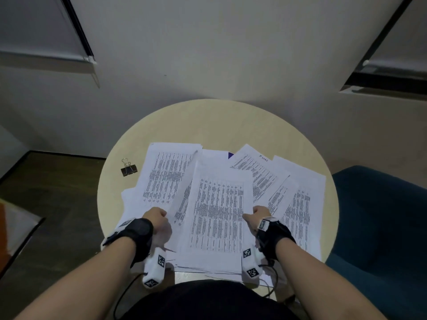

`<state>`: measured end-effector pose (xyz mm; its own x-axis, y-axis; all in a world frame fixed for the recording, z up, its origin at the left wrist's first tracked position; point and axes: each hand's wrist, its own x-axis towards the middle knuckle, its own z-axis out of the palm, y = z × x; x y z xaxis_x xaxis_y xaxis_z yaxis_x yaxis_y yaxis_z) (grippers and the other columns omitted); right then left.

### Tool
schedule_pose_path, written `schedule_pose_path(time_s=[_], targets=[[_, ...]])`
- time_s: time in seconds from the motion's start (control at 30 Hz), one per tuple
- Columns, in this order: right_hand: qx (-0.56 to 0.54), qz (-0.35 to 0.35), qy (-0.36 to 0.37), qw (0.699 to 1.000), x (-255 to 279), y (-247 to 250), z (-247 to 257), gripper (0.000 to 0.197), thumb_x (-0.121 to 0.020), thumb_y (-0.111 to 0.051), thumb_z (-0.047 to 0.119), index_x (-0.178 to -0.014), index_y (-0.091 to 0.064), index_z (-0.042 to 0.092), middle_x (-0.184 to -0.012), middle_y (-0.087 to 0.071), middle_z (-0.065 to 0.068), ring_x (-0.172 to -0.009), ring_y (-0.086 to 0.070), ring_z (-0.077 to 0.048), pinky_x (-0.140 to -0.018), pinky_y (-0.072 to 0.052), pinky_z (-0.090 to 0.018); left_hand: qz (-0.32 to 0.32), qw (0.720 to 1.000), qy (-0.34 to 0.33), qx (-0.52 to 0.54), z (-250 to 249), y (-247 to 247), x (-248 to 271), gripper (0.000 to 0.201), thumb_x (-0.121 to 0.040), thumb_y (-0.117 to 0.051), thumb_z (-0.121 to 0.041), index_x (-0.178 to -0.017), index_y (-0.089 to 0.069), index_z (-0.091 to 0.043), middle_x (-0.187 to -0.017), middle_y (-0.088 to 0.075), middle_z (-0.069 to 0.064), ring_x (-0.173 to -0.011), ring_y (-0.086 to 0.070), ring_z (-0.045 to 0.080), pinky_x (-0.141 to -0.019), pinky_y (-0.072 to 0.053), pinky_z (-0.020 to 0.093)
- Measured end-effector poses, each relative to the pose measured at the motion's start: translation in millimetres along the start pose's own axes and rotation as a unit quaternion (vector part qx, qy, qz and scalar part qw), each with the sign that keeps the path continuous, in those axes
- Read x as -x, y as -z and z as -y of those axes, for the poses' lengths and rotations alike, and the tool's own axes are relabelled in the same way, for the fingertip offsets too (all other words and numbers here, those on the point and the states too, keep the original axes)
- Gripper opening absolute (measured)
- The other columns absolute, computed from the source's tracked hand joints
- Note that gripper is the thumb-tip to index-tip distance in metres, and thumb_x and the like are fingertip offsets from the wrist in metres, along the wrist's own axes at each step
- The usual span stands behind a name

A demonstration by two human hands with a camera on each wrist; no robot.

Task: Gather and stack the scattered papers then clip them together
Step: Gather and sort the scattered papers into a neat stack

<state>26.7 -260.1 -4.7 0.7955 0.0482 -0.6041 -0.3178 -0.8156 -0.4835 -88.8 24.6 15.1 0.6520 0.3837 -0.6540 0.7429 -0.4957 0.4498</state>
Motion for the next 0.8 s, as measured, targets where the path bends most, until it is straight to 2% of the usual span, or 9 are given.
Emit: schedule_pose_path(time_s=[0.1, 0.2, 0.33, 0.4, 0.5, 0.57, 0.67, 0.73, 0.8], targets=[[0.050, 0.008, 0.043, 0.998, 11, -11, 17, 0.043, -0.091, -0.058, 0.023, -0.064, -0.026, 0.016, -0.062, -0.024, 0.001, -0.051, -0.024, -0.014, -0.050, -0.017, -0.026, 0.013, 0.999, 0.000, 0.042, 0, 1, 2, 0.031, -0.094, -0.046, -0.008, -0.064, -0.046, -0.013, -0.062, -0.048, 0.002, -0.067, -0.045, 0.018, -0.065, -0.035, 0.025], [0.110, 0.016, 0.080, 0.991, 21, -29, 38, 0.040, -0.090, -0.055, 0.032, -0.064, -0.027, 0.020, -0.066, -0.030, 0.002, -0.054, -0.029, -0.011, -0.049, -0.022, -0.025, 0.021, 0.997, 0.010, 0.067, 3, 4, 2, 0.044, -0.095, -0.047, -0.032, -0.055, -0.041, -0.014, -0.042, -0.038, -0.002, -0.046, -0.036, 0.018, -0.051, -0.030, 0.025], [0.126, 0.032, 0.110, 0.985, 27, -37, 56, 0.033, -0.084, -0.054, 0.039, -0.066, -0.033, 0.021, -0.066, -0.035, 0.003, -0.054, -0.034, -0.014, -0.052, -0.027, -0.026, 0.042, 0.995, 0.025, 0.090, 9, 11, -7, 0.033, -0.086, -0.067, -0.021, -0.104, -0.057, 0.006, -0.062, -0.060, 0.009, -0.057, -0.055, 0.023, -0.056, -0.047, 0.028], [0.082, -0.002, 0.085, 0.993, 20, -29, 57, 0.019, -0.088, -0.052, 0.037, -0.082, -0.054, 0.019, -0.082, -0.051, -0.003, -0.069, -0.052, -0.018, -0.063, -0.041, -0.028, 0.013, 0.994, 0.023, 0.104, 15, 13, -16, 0.018, -0.086, -0.067, -0.017, -0.093, -0.060, -0.002, -0.075, -0.064, 0.012, -0.070, -0.059, 0.026, -0.068, -0.048, 0.031], [0.050, -0.081, -0.070, 0.993, 1, -10, 41, 0.063, -0.090, -0.056, 0.042, -0.139, -0.038, 0.008, -0.138, -0.039, -0.016, -0.120, -0.050, -0.035, -0.095, -0.046, -0.040, -0.026, 0.976, 0.057, 0.211, 26, 20, -33, 0.031, -0.080, -0.069, -0.019, -0.099, -0.061, 0.004, -0.068, -0.061, 0.015, -0.064, -0.056, 0.028, -0.065, -0.047, 0.036], [0.008, -0.102, -0.158, 0.982, -10, -4, 19, 0.076, -0.085, -0.059, 0.045, -0.143, -0.030, 0.005, -0.143, -0.034, -0.020, -0.126, -0.044, -0.037, -0.101, -0.042, -0.043, -0.029, 0.969, 0.067, 0.236, 27, 26, -37, 0.038, -0.085, -0.068, -0.016, -0.114, -0.059, 0.006, -0.073, -0.063, 0.020, -0.065, -0.059, 0.030, -0.062, -0.045, 0.036], [-0.096, -0.094, -0.190, 0.972, -19, -9, -3, 0.103, -0.064, -0.064, 0.057, -0.145, -0.026, 0.004, -0.146, -0.035, -0.022, -0.129, -0.043, -0.041, -0.107, -0.040, -0.049, -0.004, 0.984, 0.075, 0.159, 22, 29, -32, 0.074, -0.089, -0.067, -0.026, -0.146, -0.030, 0.003, -0.122, -0.059, 0.027, -0.103, -0.062, 0.039, -0.069, -0.046, 0.033], [-0.049, -0.105, -0.200, 0.973, -21, -15, -2, 0.116, -0.058, -0.060, 0.069, -0.148, -0.018, 0.010, -0.145, -0.036, -0.021, -0.120, -0.049, -0.040, -0.101, -0.045, -0.052, 0.019, 0.986, 0.066, 0.150, 16, 29, -30, 0.087, -0.088, -0.065, -0.035, -0.151, -0.014, -0.003, -0.106, -0.062, 0.019, -0.079, -0.063, 0.027, -0.056, -0.048, 0.028], [-0.013, -0.129, -0.182, 0.975, -21, -21, 7, 0.112, -0.059, -0.065, 0.070, -0.144, -0.022, 0.012, -0.137, -0.040, -0.020, -0.110, -0.054, -0.037, -0.089, -0.051, -0.048, 0.037, 0.985, 0.061, 0.155, 17, 28, -39, 0.079, -0.087, -0.060, -0.046, -0.147, -0.028, -0.007, -0.082, -0.059, 0.011, -0.062, -0.055, 0.022, -0.051, -0.041, 0.024]])
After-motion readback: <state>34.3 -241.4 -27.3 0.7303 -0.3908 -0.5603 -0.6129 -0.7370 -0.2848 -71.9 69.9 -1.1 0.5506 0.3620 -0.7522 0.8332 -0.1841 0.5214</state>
